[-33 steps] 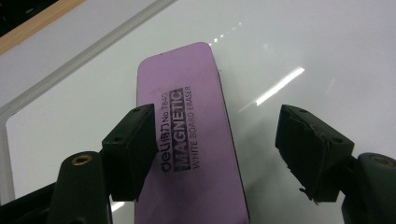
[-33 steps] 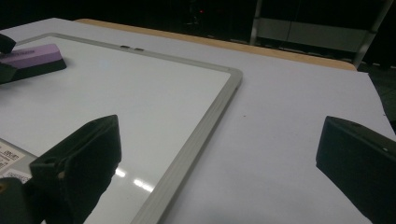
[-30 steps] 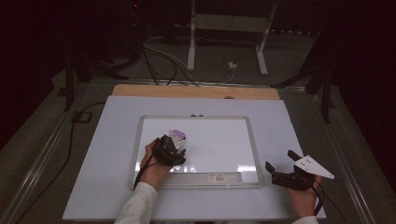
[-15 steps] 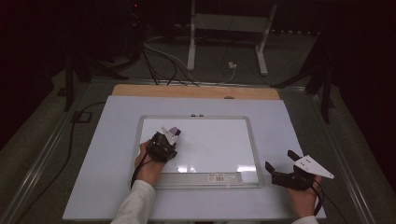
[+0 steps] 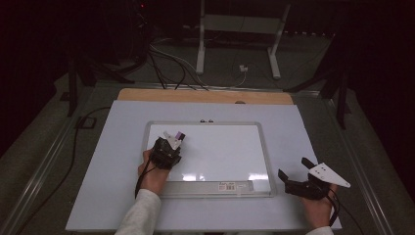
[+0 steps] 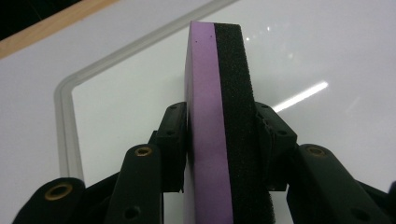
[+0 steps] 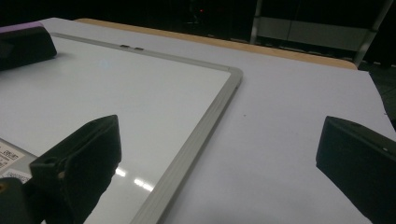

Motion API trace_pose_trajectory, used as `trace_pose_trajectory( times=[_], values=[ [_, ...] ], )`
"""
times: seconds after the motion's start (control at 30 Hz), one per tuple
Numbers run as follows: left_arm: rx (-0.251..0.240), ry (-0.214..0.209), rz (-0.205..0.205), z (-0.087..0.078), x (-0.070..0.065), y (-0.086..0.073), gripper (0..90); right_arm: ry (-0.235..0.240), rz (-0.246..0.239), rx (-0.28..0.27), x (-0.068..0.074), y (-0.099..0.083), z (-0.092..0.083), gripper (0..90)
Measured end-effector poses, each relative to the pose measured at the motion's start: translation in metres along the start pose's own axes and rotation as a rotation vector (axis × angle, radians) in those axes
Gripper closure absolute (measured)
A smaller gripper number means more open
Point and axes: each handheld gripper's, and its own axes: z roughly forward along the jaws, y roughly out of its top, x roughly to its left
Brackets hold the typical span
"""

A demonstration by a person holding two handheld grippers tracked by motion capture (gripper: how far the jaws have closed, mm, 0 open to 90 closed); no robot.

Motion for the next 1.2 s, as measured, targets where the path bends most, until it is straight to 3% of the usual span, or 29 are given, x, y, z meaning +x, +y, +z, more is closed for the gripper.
trace_pose_trajectory(
  times=[0.23,0.53,0.8,1.2],
  values=[
    [0.005,0.013,-0.015,-0.005,0.003,-0.002,63.3,0.0,-0.001,0.001,0.0,0.0,0.0,0.4],
    [-0.002,-0.015,-0.08,-0.015,0.01,-0.009,63.8,0.0,0.002,0.001,0.0,0.0,0.0,0.4],
    [-0.012,-0.009,-0.102,-0.029,0.015,-0.018,63.8,0.002,0.0,0.0,0.001,0.0,0.0,0.4],
    [-0.001,0.013,-0.177,-0.039,0.019,-0.034,63.8,0.003,0.0,0.002,0.001,0.0,0.0,0.4]
  ],
)
